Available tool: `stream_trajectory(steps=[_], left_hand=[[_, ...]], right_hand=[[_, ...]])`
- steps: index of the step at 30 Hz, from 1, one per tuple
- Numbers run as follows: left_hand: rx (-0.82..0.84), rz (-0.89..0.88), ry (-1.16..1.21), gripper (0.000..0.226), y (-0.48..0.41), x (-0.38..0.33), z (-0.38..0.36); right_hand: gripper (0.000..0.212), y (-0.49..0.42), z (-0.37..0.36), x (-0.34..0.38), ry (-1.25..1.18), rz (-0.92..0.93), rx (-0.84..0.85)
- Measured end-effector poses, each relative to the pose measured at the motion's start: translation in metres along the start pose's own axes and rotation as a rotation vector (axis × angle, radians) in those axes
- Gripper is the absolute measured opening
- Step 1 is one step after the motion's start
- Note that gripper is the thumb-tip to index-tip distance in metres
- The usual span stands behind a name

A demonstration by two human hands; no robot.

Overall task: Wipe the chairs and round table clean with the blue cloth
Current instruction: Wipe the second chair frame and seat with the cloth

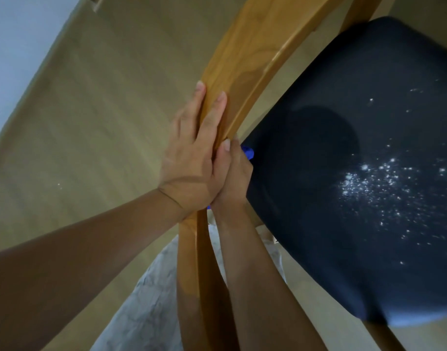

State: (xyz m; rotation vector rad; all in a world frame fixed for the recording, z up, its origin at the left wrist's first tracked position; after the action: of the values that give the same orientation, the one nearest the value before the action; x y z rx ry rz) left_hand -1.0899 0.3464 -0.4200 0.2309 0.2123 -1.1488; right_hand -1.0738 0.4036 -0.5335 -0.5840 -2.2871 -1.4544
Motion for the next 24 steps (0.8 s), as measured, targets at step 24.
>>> stream_trajectory(steps=[24], left_hand=[[0.029,0.144,0.032,0.058,-0.035,-0.02,0.012]], right_hand=[[0.023,0.028,0.022,0.043,0.131,-0.081,-0.09]])
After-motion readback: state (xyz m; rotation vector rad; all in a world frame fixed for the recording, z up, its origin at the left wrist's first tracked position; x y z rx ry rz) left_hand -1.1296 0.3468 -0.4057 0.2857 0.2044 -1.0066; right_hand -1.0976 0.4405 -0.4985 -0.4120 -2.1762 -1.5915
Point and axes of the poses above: each hand's wrist, its own y-axis away from the middle knuckle, its own z-axis out of the back of the hand, x = y × z, the point moved 8 cm from there along -y, towards the middle knuckle, and after that the axes turned 1 degree about x, right-handed, at the moved point
